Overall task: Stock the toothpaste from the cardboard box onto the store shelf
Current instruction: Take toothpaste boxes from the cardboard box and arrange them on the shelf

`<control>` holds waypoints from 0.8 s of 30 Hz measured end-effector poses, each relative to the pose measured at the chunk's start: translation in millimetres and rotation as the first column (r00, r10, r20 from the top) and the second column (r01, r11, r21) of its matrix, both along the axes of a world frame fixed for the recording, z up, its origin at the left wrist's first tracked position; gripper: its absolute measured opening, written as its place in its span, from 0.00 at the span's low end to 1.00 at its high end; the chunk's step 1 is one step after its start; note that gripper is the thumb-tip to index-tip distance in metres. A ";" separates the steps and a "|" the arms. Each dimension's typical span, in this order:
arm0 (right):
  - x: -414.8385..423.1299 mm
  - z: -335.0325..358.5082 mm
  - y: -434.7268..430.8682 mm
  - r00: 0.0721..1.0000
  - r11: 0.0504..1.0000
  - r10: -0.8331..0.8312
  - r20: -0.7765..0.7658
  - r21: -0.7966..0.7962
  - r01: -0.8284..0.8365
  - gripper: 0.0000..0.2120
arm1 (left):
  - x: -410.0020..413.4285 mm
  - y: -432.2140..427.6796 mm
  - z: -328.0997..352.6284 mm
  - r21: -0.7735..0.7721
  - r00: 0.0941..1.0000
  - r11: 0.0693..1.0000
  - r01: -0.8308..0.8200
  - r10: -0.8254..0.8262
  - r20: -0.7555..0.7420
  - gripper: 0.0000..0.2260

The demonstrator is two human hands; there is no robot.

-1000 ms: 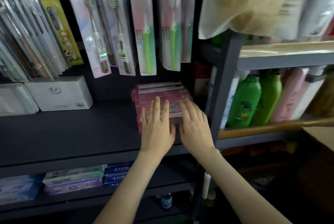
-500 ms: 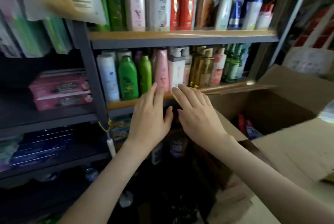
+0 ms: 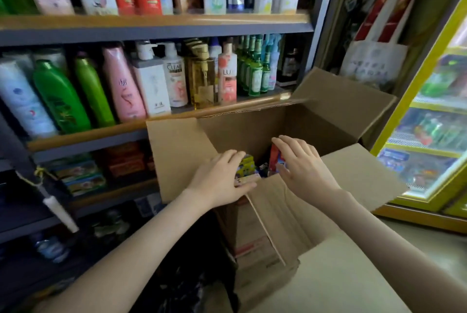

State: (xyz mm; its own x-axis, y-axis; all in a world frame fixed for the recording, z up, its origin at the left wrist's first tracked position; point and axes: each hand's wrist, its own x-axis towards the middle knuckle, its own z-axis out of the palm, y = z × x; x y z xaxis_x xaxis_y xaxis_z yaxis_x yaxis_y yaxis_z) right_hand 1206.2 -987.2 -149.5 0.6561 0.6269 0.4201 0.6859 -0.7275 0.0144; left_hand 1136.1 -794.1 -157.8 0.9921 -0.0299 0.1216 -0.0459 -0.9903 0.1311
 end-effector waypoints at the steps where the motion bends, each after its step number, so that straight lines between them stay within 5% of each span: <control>1: 13.7 -3.9 -3.8 0.999 0.999 0.032 -0.011 -0.022 -0.032 0.26 | 11.5 -3.3 -5.7 0.005 1.000 1.000 -0.013 0.013 -0.003 0.35; 7: 109.4 -21.0 -6.6 0.974 0.961 0.228 0.000 -0.161 -0.225 0.30 | 82.6 -5.2 -23.0 0.101 0.986 0.981 -0.167 0.169 -0.008 0.35; 12: 166.0 -28.1 -8.8 0.928 0.873 0.368 -0.064 -0.318 -0.369 0.35 | 103.8 -25.6 -28.7 0.222 0.980 0.969 -0.112 0.145 -0.137 0.37; 18: 206.1 -53.7 8.9 0.812 0.674 0.457 -0.363 -0.455 -0.583 0.39 | 92.9 -31.2 -46.6 0.308 0.946 0.940 -0.149 0.226 -0.233 0.35; 24: 216.8 -87.0 37.5 0.655 0.465 0.367 -0.660 -0.479 -0.744 0.34 | 94.0 -34.2 -48.1 0.304 0.920 0.949 -0.078 0.186 -0.346 0.31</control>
State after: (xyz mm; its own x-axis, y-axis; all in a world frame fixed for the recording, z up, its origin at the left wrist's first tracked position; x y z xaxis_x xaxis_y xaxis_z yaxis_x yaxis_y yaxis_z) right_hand 1423.0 -949.7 -236.6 0.0184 0.8709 -0.4911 0.9926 -0.0751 -0.0959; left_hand 1230.0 -828.4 -205.9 0.9615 0.1258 -0.2442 0.0856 -0.9819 -0.1690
